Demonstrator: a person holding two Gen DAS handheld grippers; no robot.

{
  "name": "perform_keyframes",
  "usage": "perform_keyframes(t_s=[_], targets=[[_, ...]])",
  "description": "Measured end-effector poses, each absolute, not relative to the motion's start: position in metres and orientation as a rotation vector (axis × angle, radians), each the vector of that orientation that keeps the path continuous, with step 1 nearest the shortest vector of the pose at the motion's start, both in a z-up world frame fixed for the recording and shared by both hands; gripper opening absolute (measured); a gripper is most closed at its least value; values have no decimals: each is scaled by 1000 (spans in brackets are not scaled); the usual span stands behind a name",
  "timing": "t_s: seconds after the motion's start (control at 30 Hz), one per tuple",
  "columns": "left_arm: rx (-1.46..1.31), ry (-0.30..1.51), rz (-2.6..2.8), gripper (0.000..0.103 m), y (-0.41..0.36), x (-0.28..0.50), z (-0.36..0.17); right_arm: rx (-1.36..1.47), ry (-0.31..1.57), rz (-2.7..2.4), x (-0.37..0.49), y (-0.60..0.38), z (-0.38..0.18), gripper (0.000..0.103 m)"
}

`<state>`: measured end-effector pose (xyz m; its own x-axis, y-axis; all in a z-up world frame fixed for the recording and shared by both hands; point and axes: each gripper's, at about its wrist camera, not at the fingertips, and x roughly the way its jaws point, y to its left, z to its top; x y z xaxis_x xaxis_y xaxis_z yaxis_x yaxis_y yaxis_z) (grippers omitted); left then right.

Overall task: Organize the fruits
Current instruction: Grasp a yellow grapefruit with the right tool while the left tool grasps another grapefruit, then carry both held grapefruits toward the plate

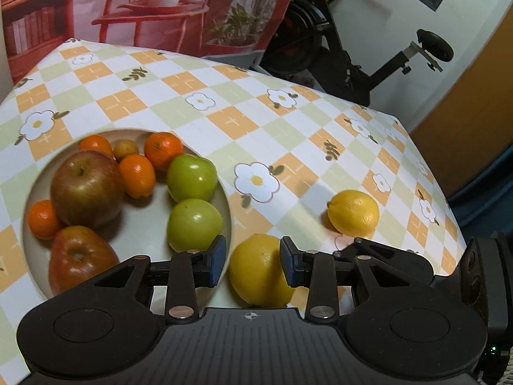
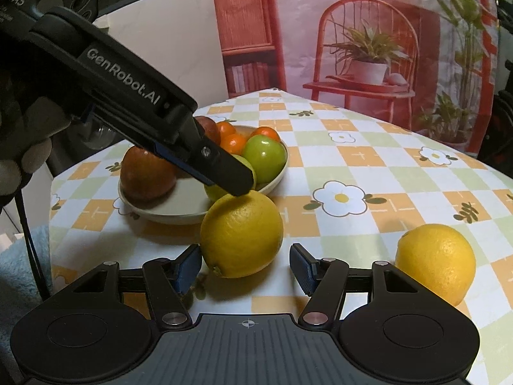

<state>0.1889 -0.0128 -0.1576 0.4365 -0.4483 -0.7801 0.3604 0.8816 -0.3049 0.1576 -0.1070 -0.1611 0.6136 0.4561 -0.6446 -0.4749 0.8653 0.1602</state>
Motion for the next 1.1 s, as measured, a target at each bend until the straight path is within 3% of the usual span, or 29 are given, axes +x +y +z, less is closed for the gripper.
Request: perform_keyframes(t_s=[0.13, 0.47, 1.1], targets=[[-94, 1006, -506, 39, -18, 186, -161, -28, 731, 547, 157, -105, -163, 51], [-97, 1003, -508, 40, -23, 183, -164, -23, 724, 548, 156, -107, -166, 48], [-65, 989, -520, 44, -26, 177, -165, -12, 727, 550, 155, -108, -168, 48]])
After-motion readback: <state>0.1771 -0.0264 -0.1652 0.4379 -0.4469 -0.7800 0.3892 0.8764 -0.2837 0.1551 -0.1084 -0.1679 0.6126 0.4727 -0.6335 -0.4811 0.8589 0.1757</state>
